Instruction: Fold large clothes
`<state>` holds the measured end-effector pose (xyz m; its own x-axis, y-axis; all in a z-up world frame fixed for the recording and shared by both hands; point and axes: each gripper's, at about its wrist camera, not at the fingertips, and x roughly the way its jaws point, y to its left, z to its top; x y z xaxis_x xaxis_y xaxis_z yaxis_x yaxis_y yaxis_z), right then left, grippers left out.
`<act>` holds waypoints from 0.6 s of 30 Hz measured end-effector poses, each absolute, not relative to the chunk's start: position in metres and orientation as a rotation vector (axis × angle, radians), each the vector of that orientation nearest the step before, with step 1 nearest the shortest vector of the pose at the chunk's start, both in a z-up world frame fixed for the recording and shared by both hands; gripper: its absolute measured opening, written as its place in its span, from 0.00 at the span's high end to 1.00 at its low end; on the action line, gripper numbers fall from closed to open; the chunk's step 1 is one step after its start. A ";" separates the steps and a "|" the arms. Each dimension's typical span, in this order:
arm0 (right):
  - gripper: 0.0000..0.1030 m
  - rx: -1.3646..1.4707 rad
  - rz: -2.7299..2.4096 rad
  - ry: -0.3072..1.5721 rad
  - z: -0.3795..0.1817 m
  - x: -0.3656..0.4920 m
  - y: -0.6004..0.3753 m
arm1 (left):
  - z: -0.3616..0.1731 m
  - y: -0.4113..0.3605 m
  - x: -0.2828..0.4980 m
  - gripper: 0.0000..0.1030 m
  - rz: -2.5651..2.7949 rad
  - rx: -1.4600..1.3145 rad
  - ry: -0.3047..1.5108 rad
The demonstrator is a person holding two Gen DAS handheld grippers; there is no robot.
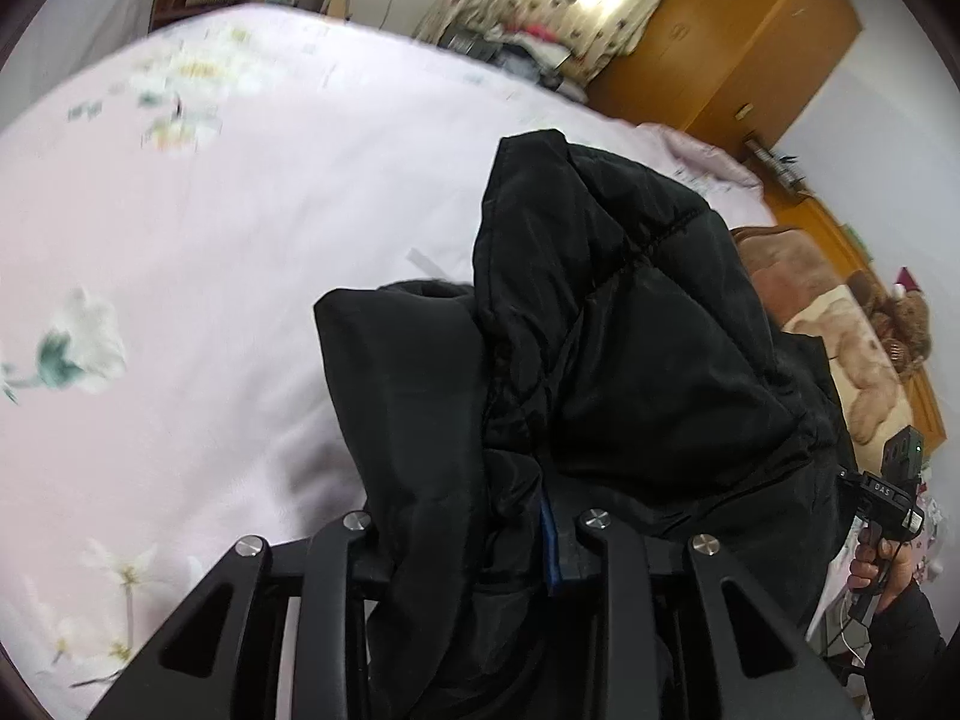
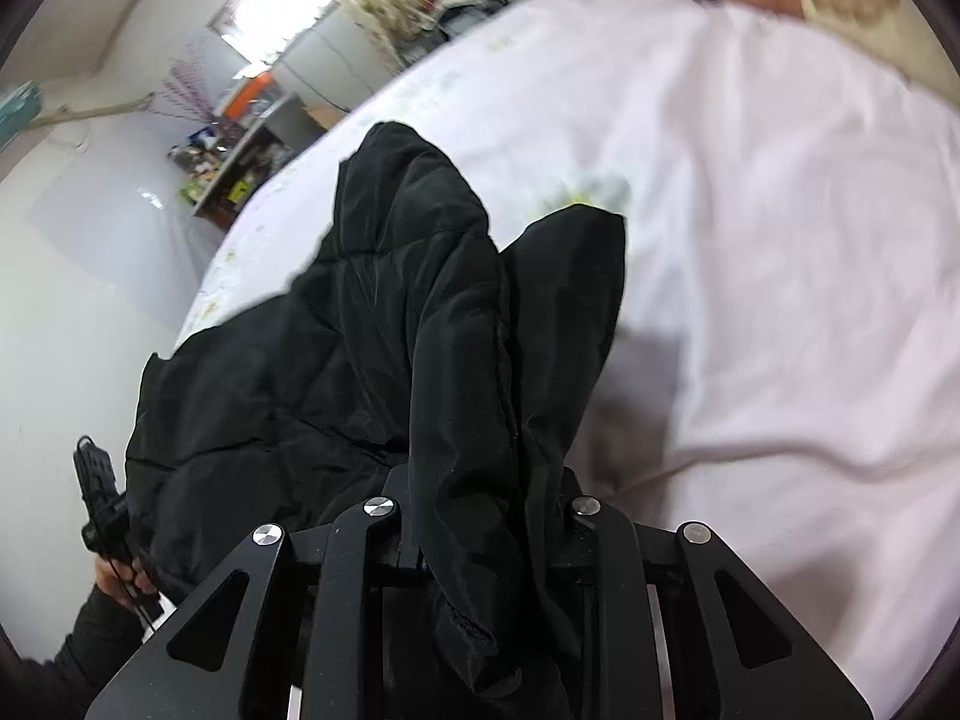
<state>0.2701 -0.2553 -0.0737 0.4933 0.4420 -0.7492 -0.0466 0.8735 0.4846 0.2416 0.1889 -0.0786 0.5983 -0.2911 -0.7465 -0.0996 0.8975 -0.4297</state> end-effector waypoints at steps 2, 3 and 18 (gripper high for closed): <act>0.78 0.407 0.322 1.000 -0.057 0.263 -0.251 | -0.063 0.187 0.233 0.69 -0.118 -0.442 0.911; 0.78 0.399 0.326 0.993 -0.052 0.262 -0.248 | -0.055 0.188 0.228 0.69 -0.120 -0.439 0.904; 0.78 0.402 0.390 0.938 -0.030 0.318 -0.204 | -0.020 0.262 0.258 0.69 -0.044 -0.451 0.826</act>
<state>0.3185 -0.2041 -0.0296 0.5336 0.4876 -0.6911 -0.1468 0.8581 0.4921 0.2582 0.2623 -0.0201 0.6822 -0.2108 -0.7001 -0.1350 0.9048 -0.4039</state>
